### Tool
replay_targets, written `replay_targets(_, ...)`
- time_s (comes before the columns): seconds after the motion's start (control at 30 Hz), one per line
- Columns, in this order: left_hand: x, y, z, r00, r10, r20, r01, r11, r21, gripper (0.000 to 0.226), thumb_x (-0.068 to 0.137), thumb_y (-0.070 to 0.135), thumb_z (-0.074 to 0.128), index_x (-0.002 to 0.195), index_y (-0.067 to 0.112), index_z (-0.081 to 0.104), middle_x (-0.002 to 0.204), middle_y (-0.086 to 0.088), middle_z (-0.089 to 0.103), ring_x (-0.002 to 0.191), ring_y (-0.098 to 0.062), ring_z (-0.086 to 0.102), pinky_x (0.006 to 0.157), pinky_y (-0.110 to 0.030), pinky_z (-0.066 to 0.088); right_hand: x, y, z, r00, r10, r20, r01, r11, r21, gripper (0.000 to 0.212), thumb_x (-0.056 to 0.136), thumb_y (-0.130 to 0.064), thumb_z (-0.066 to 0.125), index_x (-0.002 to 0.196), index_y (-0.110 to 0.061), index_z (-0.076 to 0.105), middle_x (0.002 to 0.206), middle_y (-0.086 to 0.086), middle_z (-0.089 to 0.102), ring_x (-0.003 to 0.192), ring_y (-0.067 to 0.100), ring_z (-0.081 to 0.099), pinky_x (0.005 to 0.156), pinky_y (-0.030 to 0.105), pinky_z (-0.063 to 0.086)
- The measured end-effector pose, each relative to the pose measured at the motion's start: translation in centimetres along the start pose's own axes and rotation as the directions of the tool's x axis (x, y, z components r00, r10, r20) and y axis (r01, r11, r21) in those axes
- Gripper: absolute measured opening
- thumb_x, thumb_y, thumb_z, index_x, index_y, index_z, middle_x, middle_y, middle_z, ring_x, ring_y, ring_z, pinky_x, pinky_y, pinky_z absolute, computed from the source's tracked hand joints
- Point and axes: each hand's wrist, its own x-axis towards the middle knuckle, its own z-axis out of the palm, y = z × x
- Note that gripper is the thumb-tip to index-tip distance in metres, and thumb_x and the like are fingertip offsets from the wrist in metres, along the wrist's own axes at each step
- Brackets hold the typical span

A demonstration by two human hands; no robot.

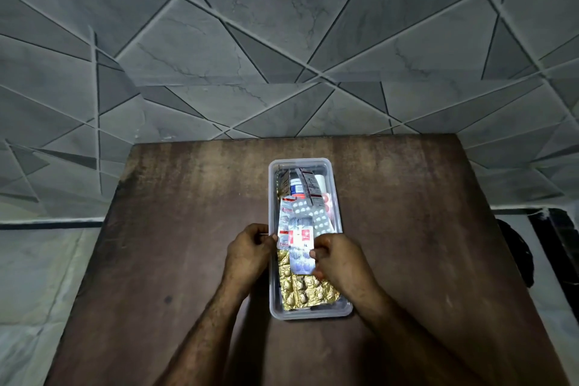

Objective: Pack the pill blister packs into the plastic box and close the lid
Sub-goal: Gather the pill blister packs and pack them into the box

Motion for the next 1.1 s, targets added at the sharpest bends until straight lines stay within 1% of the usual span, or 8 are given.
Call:
replay_targets(0.07, -0.3, 0.1, 0.0, 1.000, 0.000, 0.008, 0.000, 1.000, -0.002, 0.025, 0.080, 0.040, 0.066, 0.101, 0.026, 0.067, 0.087, 0.007, 0.075, 0.080, -0.013, 0.071, 0.078, -0.040, 0.060, -0.5, 0.1, 0.2, 1.000, 0.016, -0.012, -0.016, 1.000, 0.005, 0.023, 0.069, -0.029, 0.055, 0.085, -0.023, 0.071, 0.076, 0.000, 0.074, 0.070, 0.024, 0.072, 0.068, 0.047, 0.061)
replay_targets(0.2, -0.9, 0.3, -0.1, 1.000, -0.002, 0.015, 0.002, 1.000, -0.003, 0.017, 0.085, 0.034, 0.066, 0.100, 0.026, 0.066, 0.089, 0.006, 0.075, 0.080, -0.013, 0.071, 0.076, -0.038, 0.060, -1.4, 0.2, -0.1, 0.997, -0.002, -0.071, -0.004, 0.997, -0.080, 0.025, 0.069, -0.037, 0.062, 0.087, -0.020, 0.068, 0.072, 0.002, 0.072, 0.062, 0.021, 0.070, 0.063, 0.041, 0.060)
replay_targets(0.37, -1.5, 0.2, -0.1, 0.999, -0.010, 0.035, 0.011, 1.000, -0.028, 0.018, 0.085, 0.029, 0.066, 0.104, 0.028, 0.064, 0.094, 0.007, 0.074, 0.085, -0.014, 0.071, 0.082, -0.039, 0.059, -1.8, 0.3, -2.0, 0.974, -0.075, -0.212, 0.051, 0.992, -0.116, 0.012, 0.085, -0.026, 0.065, 0.093, -0.020, 0.072, 0.084, -0.007, 0.075, 0.071, 0.007, 0.066, 0.064, 0.020, 0.049)
replay_targets(0.57, -2.8, 0.5, 0.0, 0.990, -0.009, 0.143, 0.022, 0.995, -0.094, 0.049, 0.078, 0.006, 0.066, 0.117, 0.034, 0.055, 0.108, 0.006, 0.070, 0.097, -0.010, 0.067, 0.091, -0.038, 0.056, -1.1, 1.5, -3.4, 0.949, -0.052, -0.312, 0.064, 0.997, 0.030, 0.010, 0.086, -0.018, 0.065, 0.093, -0.018, 0.074, 0.088, -0.005, 0.075, 0.079, 0.009, 0.065, 0.068, 0.019, 0.041)
replay_targets(0.73, -3.4, 0.9, 0.2, 0.994, -0.006, 0.107, 0.019, 0.991, -0.129, 0.052, 0.075, 0.005, 0.061, 0.121, 0.027, 0.056, 0.107, 0.005, 0.069, 0.096, -0.005, 0.065, 0.091, -0.039, 0.056, -0.9, 2.0, -2.6, 0.920, -0.067, -0.386, 0.125, 0.984, 0.128, 0.009, 0.088, -0.017, 0.065, 0.092, -0.023, 0.069, 0.086, -0.003, 0.071, 0.080, 0.016, 0.067, 0.072, 0.025, 0.049)
replay_targets(0.87, -3.4, 0.6, 0.1, 0.997, -0.003, 0.082, 0.016, 0.987, -0.161, 0.058, 0.061, 0.017, 0.056, 0.118, 0.028, 0.060, 0.112, 0.007, 0.070, 0.101, -0.005, 0.065, 0.093, -0.035, 0.055, 0.6, 4.2, -2.8, 0.927, 0.076, -0.366, 0.000, 0.979, 0.204, 0.007, 0.087, -0.038, 0.056, 0.084, -0.039, 0.061, 0.078, -0.006, 0.071, 0.072, 0.021, 0.069, 0.073, 0.041, 0.059)
replay_targets(0.97, -3.4, 0.4, -0.1, 0.997, -0.005, 0.078, 0.018, 0.985, -0.169, 0.060, 0.060, 0.016, 0.055, 0.119, 0.029, 0.060, 0.115, 0.008, 0.070, 0.102, -0.003, 0.064, 0.094, -0.038, 0.055, 1.3, 5.2, -2.8, 0.940, 0.127, -0.318, -0.103, 0.991, 0.090, 0.006, 0.088, -0.030, 0.062, 0.085, -0.025, 0.065, 0.085, -0.002, 0.073, 0.073, 0.023, 0.067, 0.077, 0.034, 0.057)
replay_targets(1.1, -3.4, 0.4, -0.7, 0.997, -0.010, 0.083, 0.026, 0.981, -0.190, 0.060, 0.072, 0.003, 0.060, 0.129, 0.022, 0.056, 0.121, 0.004, 0.067, 0.108, -0.011, 0.064, 0.093, -0.041, 0.056, 1.6, 6.1, -1.8, 0.950, 0.166, -0.266, -0.177, 0.984, -0.017, 0.014, 0.085, -0.024, 0.067, 0.097, -0.018, 0.070, 0.102, 0.004, 0.073, 0.085, 0.021, 0.066, 0.078, 0.025, 0.050)
